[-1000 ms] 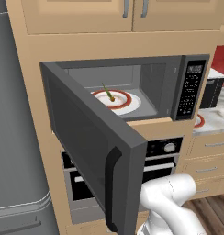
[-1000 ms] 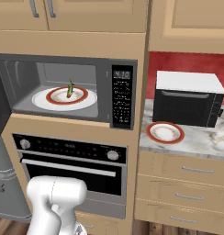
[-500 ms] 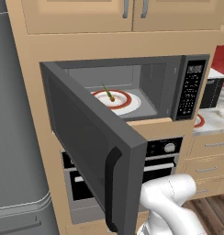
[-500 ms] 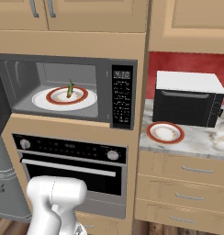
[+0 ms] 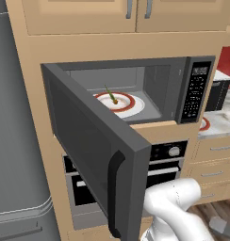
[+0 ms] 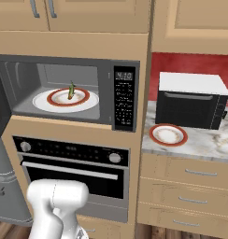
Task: Pick the fish from the counter and place it in the microwave. Then turn on the microwave.
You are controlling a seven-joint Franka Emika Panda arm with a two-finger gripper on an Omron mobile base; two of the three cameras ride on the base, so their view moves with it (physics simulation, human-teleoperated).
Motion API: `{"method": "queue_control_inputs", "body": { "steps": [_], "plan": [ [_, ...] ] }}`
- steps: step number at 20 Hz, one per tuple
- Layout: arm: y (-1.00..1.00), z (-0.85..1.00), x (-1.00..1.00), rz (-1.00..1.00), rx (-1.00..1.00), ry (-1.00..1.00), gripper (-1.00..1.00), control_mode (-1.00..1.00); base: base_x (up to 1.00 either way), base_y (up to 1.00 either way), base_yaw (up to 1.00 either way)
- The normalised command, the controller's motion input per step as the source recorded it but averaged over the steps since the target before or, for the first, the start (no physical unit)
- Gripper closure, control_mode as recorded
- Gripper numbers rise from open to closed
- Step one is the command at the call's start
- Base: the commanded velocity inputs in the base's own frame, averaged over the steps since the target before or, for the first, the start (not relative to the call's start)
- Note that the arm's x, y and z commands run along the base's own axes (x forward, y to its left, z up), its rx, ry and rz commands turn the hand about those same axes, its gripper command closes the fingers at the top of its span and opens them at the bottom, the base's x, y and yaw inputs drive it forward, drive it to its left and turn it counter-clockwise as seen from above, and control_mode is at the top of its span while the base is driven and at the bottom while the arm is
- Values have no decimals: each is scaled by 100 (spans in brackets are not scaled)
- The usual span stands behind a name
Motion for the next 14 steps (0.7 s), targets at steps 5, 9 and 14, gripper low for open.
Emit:
{"method": "queue_control_inputs", "body": {
  "steps": [5,9,14],
  "plan": [
    [17,-32,25,0,8,6,-100,-100,0,0,0],
    [16,-33,26,0,8,7,-100,-100,0,0,0],
    [25,-34,23,0,8,6,-100,-100,0,0,0]
  ]
}}
